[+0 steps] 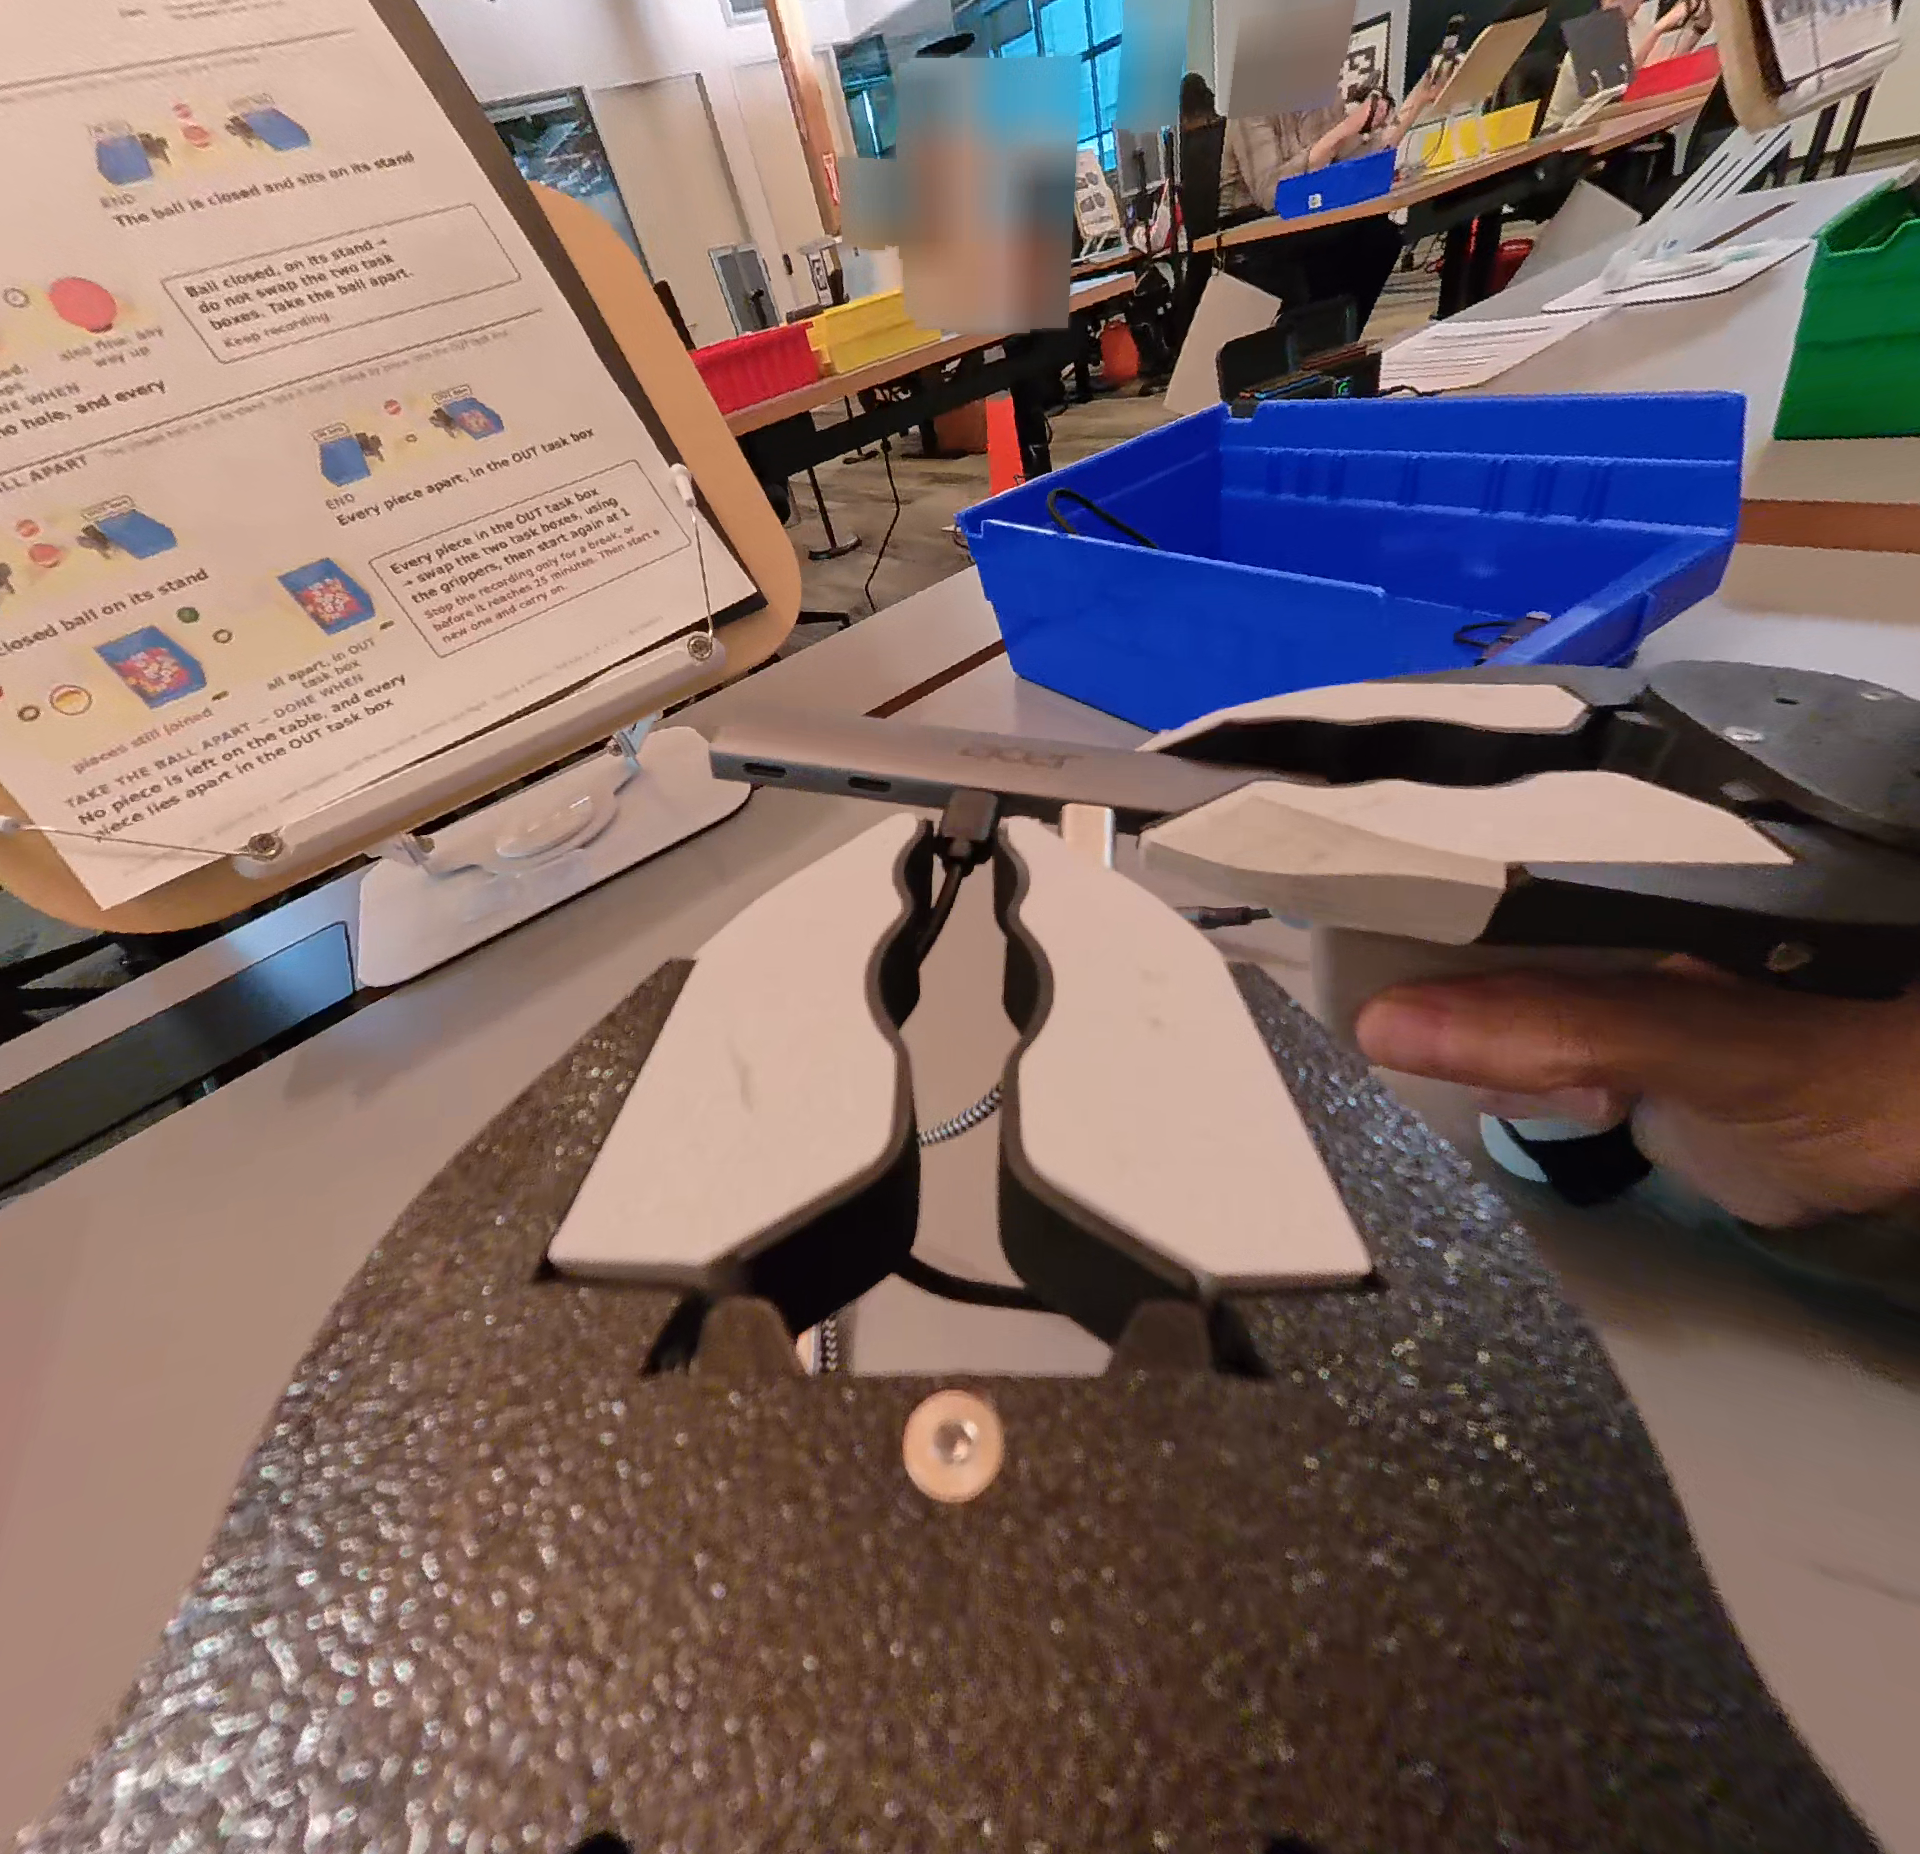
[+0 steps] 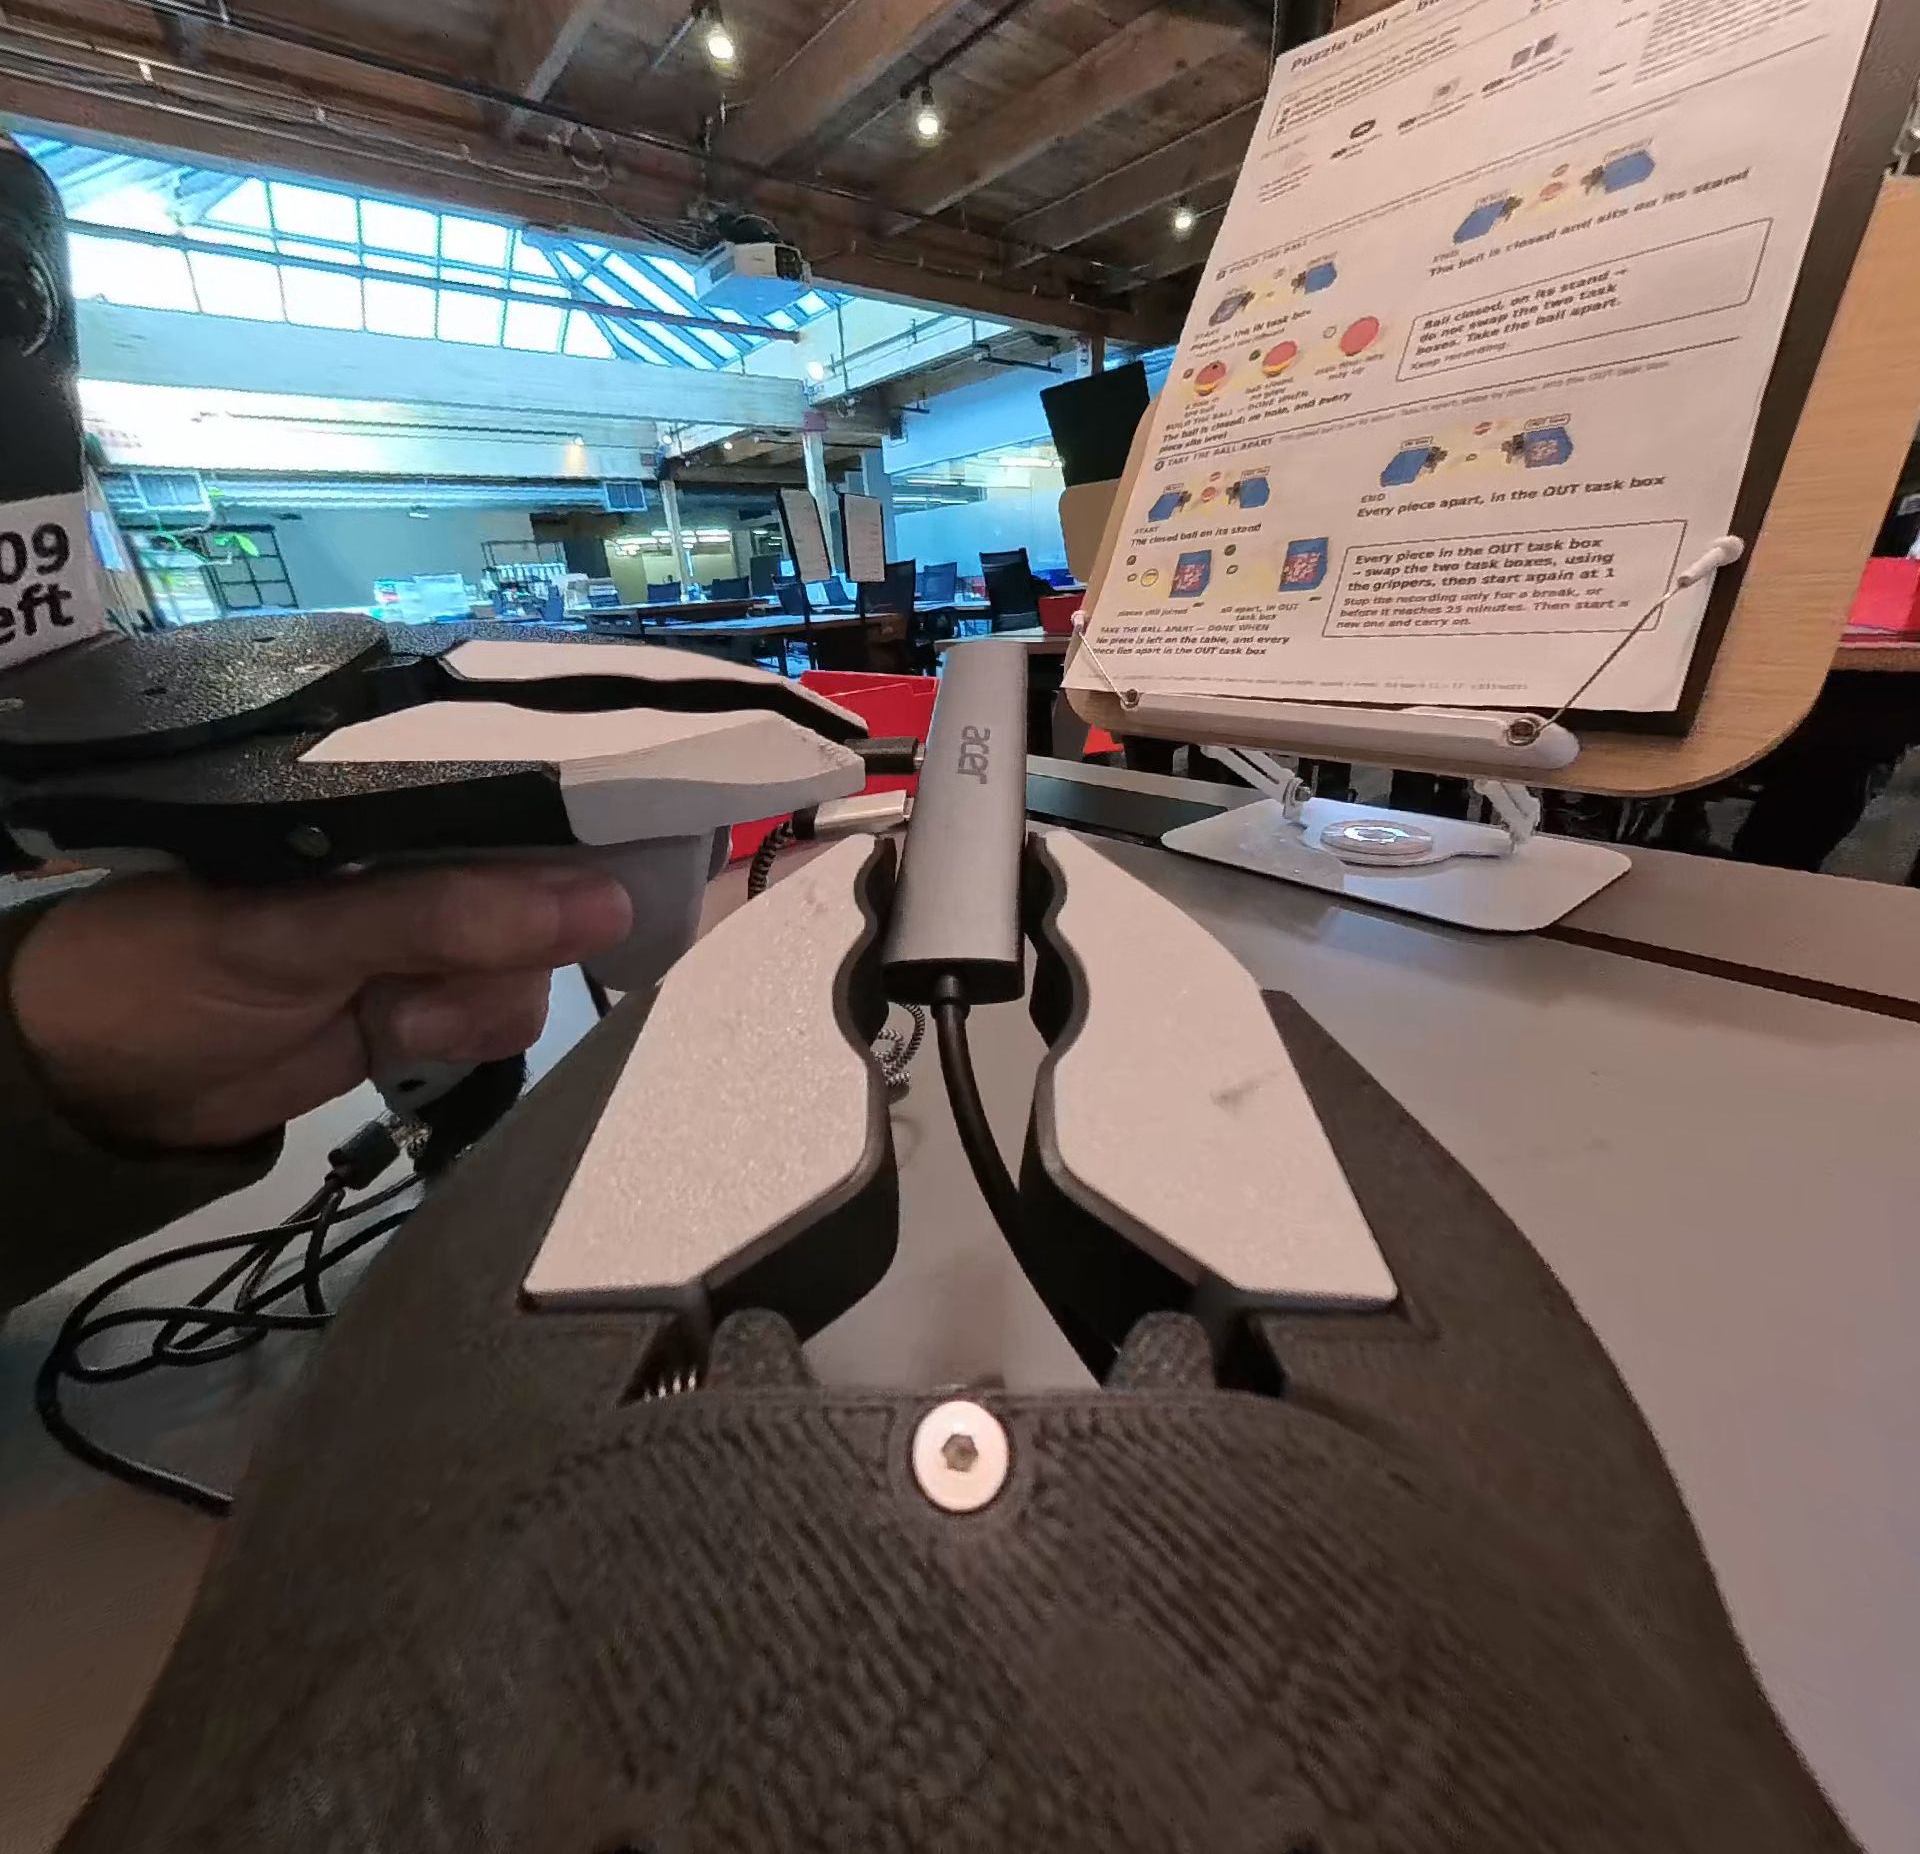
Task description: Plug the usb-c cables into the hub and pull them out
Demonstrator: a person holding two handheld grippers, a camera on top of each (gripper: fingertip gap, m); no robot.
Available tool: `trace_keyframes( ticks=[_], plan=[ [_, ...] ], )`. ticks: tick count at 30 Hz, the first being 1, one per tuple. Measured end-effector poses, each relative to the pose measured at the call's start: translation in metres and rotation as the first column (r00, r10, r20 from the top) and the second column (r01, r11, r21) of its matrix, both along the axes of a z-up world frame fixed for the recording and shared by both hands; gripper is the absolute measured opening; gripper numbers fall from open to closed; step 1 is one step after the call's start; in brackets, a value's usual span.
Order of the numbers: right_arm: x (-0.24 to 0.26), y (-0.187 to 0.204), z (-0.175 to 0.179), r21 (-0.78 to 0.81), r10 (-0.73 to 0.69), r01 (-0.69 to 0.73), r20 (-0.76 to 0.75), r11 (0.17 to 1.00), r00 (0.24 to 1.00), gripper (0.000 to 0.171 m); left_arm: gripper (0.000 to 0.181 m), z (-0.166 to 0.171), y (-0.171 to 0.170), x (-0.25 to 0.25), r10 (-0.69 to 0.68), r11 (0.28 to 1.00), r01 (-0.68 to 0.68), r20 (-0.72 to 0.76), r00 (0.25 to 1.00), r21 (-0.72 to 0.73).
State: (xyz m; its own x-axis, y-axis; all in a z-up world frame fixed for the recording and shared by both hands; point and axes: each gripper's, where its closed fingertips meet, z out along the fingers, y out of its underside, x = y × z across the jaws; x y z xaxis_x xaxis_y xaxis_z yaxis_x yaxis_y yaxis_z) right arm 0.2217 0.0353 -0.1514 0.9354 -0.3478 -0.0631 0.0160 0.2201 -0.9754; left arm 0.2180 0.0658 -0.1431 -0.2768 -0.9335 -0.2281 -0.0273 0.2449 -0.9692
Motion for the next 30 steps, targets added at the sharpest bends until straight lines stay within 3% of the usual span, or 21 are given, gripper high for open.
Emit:
trace_keyframes(
  ticks=[6,17,22,30],
  plan=[
    [-0.002,0.003,-0.002,-0.024,0.000,0.001,0.015,1.000,1.000,0.024,0.010,-0.004,0.004,-0.004,0.007,0.998,-0.005,-0.019,1.000,0.067],
    [0.000,0.001,0.000,-0.005,-0.005,0.005,0.007,1.000,1.000,0.024,0.007,-0.005,0.004,-0.009,-0.039,0.999,0.038,-0.058,0.998,-0.008],
    [0.000,0.000,0.000,-0.003,-0.014,0.014,0.011,1.000,1.000,0.024,0.011,-0.007,0.003,-0.010,-0.050,0.999,0.051,-0.087,0.995,0.009],
    [-0.002,0.002,0.000,0.001,0.033,-0.033,-0.006,0.999,0.999,0.024,0.002,-0.008,0.008,-0.011,-0.021,0.999,0.024,-0.084,0.996,0.034]
  ],
)
